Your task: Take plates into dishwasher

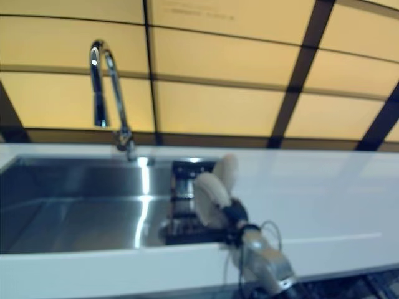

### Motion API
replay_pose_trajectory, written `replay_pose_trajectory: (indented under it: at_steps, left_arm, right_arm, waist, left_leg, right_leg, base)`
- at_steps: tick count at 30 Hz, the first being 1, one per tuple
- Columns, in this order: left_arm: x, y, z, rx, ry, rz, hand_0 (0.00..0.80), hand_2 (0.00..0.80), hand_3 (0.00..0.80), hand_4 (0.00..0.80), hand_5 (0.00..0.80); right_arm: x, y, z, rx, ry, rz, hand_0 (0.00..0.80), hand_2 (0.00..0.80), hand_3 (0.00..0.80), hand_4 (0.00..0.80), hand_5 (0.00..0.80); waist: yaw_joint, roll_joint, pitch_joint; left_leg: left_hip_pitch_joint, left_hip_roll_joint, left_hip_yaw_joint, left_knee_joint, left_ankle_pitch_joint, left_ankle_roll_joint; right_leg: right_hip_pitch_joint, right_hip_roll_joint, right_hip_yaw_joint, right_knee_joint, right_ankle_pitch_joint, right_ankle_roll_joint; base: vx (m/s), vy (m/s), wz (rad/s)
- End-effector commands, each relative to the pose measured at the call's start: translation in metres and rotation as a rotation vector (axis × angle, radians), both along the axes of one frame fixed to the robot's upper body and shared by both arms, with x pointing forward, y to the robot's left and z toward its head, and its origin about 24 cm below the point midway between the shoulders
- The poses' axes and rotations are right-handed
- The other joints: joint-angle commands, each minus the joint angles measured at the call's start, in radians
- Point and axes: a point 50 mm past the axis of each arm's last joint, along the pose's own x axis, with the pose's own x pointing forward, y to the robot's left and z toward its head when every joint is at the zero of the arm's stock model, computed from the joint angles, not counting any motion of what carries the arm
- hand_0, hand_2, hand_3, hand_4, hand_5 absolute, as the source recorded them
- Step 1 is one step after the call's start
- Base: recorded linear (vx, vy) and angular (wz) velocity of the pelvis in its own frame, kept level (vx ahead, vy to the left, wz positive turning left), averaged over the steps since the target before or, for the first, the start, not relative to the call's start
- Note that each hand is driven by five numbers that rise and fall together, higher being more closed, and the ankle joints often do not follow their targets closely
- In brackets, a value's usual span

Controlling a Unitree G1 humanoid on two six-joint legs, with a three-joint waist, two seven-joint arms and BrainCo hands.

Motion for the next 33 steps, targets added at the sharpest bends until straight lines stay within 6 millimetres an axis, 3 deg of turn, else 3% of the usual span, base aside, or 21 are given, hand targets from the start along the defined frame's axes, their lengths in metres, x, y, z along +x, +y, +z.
replay_pose_trajectory:
  at_steps: [1,10,16,20,33]
  left_arm:
    - [0.043,-0.009,0.01,-0.009,-0.121,-0.038,0.0,0.0,0.0,0.0,0.0]
    - [0.042,-0.011,0.01,-0.013,-0.12,-0.032,0.0,0.0,0.0,0.0,0.0]
    - [0.04,-0.011,0.009,-0.016,-0.116,-0.034,0.0,0.0,0.0,0.0,0.0]
    - [0.039,-0.013,0.008,-0.018,-0.115,-0.031,0.0,0.0,0.0,0.0,0.0]
    - [0.028,0.0,0.008,0.002,-0.104,-0.015,0.0,0.0,0.0,0.0,0.0]
  right_arm:
    - [-0.03,0.029,-0.037,0.028,0.215,0.117,0.612,0.612,0.612,0.612,0.612]
    - [-0.03,0.03,-0.034,0.047,0.197,0.102,0.8,0.8,0.8,0.8,0.8]
    - [-0.025,0.027,-0.026,0.029,0.11,0.094,0.8,0.8,0.8,0.8,0.8]
    - [-0.01,0.014,0.007,-0.084,-0.163,0.061,0.8,0.8,0.8,0.8,0.8]
    - [0.007,-0.048,0.121,-0.246,-0.717,-0.117,0.8,0.8,0.8,0.8,0.8]
  waist:
    - [0.04,0.014,0.058]
    - [0.036,0.02,0.054]
    - [0.037,0.021,0.054]
    - [0.034,0.022,0.055]
    - [0.021,0.012,0.059]
  left_leg:
    - [-0.001,-0.078,0.009,0.07,-0.11,0.081]
    - [0.006,-0.081,0.004,0.066,-0.111,0.082]
    - [0.011,-0.083,0.0,0.063,-0.112,0.083]
    - [0.014,-0.082,-0.001,0.059,-0.113,0.082]
    - [0.023,-0.08,0.001,0.054,-0.126,0.083]
  right_leg:
    - [-0.066,-0.087,0.004,0.128,0.041,0.121]
    - [-0.072,-0.091,0.002,0.139,0.044,0.12]
    - [-0.073,-0.095,-0.001,0.143,0.048,0.121]
    - [-0.076,-0.096,0.0,0.144,0.056,0.125]
    - [-0.086,-0.1,0.008,0.155,0.084,0.134]
  base:
    - [-0.005,0.005,0.05]
    - [-0.002,0.005,0.06]
    - [0.0,0.0,0.0]
    - [0.0,0.0,0.0]
    - [0.0,0.0,0.0]
